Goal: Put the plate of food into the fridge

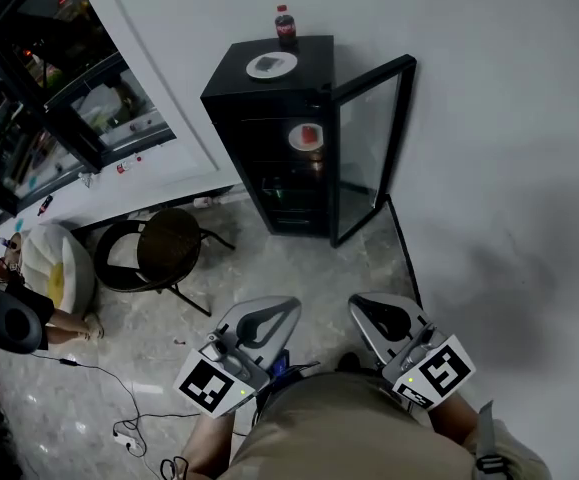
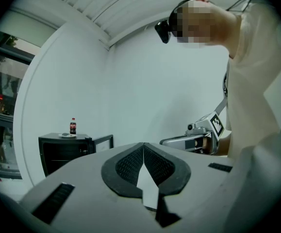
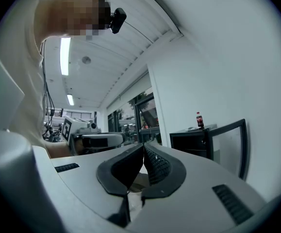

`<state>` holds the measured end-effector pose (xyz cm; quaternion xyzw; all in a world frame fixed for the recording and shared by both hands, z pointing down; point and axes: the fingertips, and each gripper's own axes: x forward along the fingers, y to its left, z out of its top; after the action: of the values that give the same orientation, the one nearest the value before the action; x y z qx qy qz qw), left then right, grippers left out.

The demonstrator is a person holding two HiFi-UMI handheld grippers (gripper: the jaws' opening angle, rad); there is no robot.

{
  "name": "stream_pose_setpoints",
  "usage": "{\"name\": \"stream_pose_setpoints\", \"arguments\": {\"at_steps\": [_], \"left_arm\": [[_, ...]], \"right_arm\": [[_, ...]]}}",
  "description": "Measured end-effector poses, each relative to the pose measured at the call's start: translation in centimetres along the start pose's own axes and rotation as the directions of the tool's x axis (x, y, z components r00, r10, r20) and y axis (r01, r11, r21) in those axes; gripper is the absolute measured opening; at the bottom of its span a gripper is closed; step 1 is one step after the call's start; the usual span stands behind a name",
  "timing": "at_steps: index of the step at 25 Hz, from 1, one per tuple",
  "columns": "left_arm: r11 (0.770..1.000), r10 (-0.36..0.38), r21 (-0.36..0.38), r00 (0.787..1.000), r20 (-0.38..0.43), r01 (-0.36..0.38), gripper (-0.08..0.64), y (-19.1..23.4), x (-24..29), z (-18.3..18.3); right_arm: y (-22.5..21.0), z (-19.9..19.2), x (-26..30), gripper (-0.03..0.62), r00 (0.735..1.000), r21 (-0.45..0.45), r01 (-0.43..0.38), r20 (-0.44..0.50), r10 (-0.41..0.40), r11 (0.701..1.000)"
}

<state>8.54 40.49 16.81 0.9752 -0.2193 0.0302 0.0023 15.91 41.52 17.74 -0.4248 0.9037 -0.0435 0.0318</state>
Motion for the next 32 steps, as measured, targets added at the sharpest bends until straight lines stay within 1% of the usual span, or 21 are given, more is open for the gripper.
{"name": "stream_pose_setpoints", "arguments": {"at_steps": [5,8,10,13,17,19,24,29,32], "left_arm": [[1.000,0.025,-0.002,1.000,-0.013,-0.025,0.011,-0.9,1.8,0.4],[1.000,0.024,0.010,0.999,-0.028,-0.023,0.011,-1.5,2.9,0.4],[1.000,0.017,0.005,0.999,-0.029,-0.016,0.011,-1.9,3.5,0.5],[1.000,-0.002,-0.023,1.000,-0.008,0.002,0.011,-2.2,4.0,0.9],[0.999,-0.030,-0.020,0.999,0.014,0.030,0.011,-2.2,5.1,1.1],[0.999,-0.045,-0.029,0.999,0.021,0.045,0.011,-2.0,5.4,0.8],[0.995,-0.065,-0.071,0.995,0.070,0.070,0.011,-0.4,4.9,0.6],[0.994,-0.057,-0.081,0.985,0.162,0.071,0.011,3.1,3.3,1.2],[0.993,-0.038,-0.103,0.991,0.125,0.051,0.011,5.6,1.7,0.4]], "right_arm": [[-1.3,0.3,-1.3,0.021,0.998,0.040,-0.059,0.025,0.058,0.997],[-2.3,0.2,-2.1,0.021,0.998,0.052,-0.058,0.041,0.056,0.997],[-2.8,-0.1,-2.4,0.021,0.998,0.055,-0.050,0.035,0.048,0.997],[-2.6,-0.1,-2.2,0.020,0.998,0.011,-0.051,0.033,0.051,0.999],[-2.9,0.8,-2.2,0.020,0.997,-0.036,-0.046,0.064,0.049,0.998],[-3.1,0.9,-2.2,0.020,0.997,-0.054,-0.030,0.073,0.034,0.998],[-3.2,1.1,-1.1,0.020,0.996,-0.065,0.022,0.082,-0.017,0.998],[-2.9,1.1,2.1,0.021,0.998,-0.054,0.038,0.049,-0.036,0.998],[-2.8,0.6,4.5,0.021,0.998,-0.023,0.050,0.028,-0.050,0.998]]}}
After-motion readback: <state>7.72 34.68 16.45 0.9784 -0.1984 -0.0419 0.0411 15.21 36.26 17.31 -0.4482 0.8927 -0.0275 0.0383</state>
